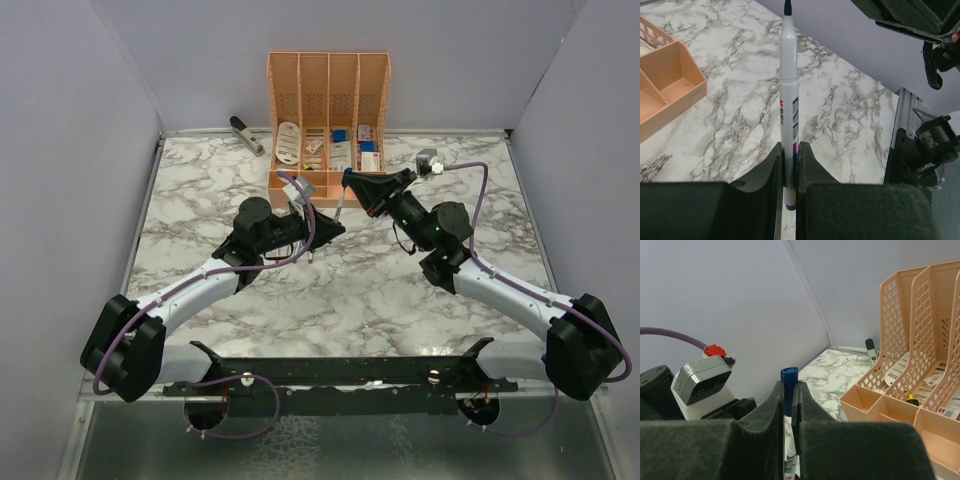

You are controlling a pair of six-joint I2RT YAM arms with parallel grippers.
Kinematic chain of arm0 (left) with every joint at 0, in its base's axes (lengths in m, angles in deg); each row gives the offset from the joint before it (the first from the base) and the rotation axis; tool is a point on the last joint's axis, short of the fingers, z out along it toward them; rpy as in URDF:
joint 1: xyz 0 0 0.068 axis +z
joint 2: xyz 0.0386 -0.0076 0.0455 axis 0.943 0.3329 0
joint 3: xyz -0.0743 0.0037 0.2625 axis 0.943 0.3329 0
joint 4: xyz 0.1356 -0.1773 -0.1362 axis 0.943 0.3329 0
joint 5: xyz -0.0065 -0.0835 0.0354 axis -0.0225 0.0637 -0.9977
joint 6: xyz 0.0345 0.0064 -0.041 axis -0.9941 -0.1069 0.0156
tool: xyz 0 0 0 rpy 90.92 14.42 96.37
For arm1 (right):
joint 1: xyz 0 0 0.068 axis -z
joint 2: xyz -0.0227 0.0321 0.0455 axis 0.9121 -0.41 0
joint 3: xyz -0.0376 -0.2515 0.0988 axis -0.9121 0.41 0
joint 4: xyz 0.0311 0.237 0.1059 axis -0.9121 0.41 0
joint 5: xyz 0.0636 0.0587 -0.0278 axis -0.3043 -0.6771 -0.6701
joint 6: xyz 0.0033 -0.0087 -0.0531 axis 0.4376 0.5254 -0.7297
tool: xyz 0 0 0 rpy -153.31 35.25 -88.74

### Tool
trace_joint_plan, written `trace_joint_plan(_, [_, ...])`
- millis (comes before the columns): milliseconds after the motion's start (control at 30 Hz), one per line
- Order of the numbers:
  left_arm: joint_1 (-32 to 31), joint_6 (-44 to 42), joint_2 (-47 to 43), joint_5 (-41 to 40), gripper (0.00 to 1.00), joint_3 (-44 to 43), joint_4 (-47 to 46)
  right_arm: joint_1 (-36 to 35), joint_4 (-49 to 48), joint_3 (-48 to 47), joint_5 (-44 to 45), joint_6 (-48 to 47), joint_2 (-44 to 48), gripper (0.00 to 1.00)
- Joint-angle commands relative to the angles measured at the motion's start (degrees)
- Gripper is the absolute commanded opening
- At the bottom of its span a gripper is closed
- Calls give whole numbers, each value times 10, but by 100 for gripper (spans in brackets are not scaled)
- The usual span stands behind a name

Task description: Insert the pens into the pen caps

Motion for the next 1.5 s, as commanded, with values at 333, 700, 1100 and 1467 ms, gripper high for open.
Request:
trace_joint_plan(333, [4,-12,-31,6,0,-3,-22,-4,-1,6,24,-19,4,1])
trace_joint_plan(700, [4,-18,-26,-2,0,-8,-22,-16,-2,0,-3,13,-17,1])
trace_joint_plan(1100, [14,-22,-31,-17,0,-10,-22,-23,33,-1,-14,17,-16,1])
trace_joint_plan(1467, [25,-29,-48,-26,0,-15,-23,-23,60,-3,-16,13,-10,1])
